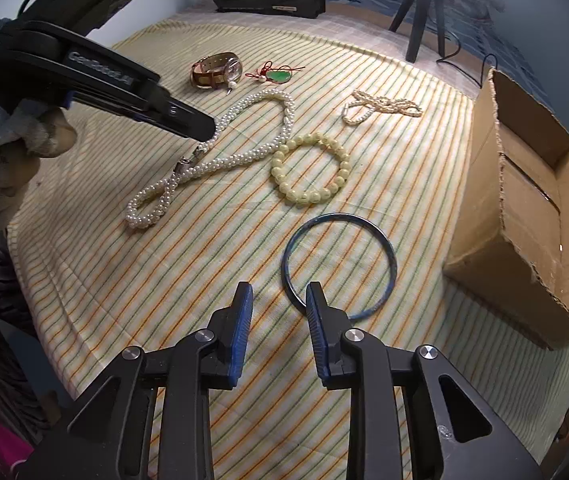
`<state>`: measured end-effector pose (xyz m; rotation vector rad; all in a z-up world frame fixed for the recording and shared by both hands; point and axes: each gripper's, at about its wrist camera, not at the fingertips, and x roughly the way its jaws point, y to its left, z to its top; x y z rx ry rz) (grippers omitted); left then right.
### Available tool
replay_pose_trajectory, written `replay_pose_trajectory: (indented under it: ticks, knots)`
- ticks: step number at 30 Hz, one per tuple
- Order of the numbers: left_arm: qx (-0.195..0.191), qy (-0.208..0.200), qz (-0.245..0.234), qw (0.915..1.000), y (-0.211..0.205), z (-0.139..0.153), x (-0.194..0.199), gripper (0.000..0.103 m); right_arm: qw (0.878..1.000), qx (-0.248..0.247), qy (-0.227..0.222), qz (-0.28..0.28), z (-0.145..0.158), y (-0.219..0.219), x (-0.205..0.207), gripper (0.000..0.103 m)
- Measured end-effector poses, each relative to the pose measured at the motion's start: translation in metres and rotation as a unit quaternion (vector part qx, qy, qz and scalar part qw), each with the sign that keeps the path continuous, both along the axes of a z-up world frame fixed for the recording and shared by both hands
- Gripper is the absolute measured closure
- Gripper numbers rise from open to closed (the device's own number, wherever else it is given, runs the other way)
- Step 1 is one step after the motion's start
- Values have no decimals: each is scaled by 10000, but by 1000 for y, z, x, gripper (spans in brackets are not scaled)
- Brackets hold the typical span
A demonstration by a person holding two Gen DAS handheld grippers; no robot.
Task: Organize jewelry
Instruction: 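Grasp the long pearl necklace with the left tool while the right tool grasps the dark bangle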
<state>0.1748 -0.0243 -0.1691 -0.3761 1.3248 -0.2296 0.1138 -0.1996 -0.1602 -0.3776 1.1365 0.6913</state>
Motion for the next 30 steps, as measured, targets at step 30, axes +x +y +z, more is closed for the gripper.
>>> replay_pose_trajectory:
  ticks: [30]
  knots:
    - [-67, -206, 312, 9993, 13, 5, -12, 96, 9970, -547, -280, 462, -17, 26, 7, 100]
